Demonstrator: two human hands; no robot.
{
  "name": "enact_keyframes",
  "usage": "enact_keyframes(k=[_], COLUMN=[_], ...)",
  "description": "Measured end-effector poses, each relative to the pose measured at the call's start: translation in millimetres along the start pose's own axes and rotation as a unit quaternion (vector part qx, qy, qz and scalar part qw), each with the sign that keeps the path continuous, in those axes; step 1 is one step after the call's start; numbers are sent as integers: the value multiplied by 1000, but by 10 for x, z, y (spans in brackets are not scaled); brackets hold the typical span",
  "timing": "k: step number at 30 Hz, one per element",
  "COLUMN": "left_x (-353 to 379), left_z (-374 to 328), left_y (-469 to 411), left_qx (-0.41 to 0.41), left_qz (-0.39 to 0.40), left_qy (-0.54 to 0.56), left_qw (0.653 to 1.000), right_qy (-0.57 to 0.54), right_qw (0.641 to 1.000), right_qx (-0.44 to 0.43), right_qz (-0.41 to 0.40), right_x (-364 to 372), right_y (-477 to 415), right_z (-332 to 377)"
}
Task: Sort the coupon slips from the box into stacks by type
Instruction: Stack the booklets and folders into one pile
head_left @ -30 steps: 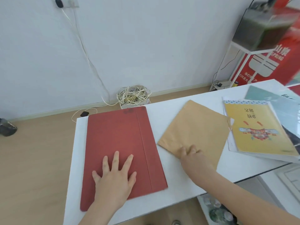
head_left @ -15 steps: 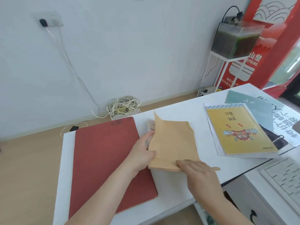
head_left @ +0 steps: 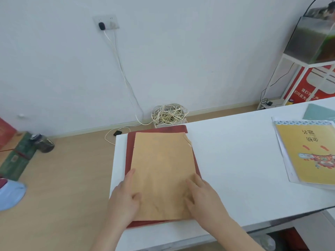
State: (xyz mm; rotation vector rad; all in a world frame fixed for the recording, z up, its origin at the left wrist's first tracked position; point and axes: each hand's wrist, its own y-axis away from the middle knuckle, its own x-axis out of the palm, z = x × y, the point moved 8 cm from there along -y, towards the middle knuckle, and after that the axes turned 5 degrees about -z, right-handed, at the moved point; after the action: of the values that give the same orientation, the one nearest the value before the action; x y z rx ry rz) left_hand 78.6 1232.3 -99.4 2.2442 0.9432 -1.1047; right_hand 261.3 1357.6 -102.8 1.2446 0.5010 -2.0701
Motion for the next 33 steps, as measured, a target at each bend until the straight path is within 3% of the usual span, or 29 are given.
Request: enact_keyframes(k=[7,11,13,17,21,26,29,33], left_x=[168,189,184,630,1485,2495,2883,3120], left_z=[66,-25,-251,-1107,-2152,-3098,-3493,-3874], left_y=[-20,8,15,117,400,527,573,492], left_qx=[-38,-24,37,204,357,372,369,244], left_qz=[-97,-122,-135,-38,85,180,200,229], left_qy=[18,-119,-167,-75,-43,-75,-89,-2], left_qw=[994,985,976,975,929,907,903,942], right_qy=[-34,-32,-5,72,107,80,59,53], right_qw=[999,999,1000,992,969,926,894,876], right_qx=[-14,-28,-8,96,222,369,441,473], right_qz=[8,25,29,47,35,-22,-43,-80], right_x=[-5,-172,-351,-804,-1325,-1769,-1894,-1987], right_y=[-218,-103,18,230,373,543,635,688], right_z=[34,-107,-356,-1215,-2219,-3388,-3897,-4163])
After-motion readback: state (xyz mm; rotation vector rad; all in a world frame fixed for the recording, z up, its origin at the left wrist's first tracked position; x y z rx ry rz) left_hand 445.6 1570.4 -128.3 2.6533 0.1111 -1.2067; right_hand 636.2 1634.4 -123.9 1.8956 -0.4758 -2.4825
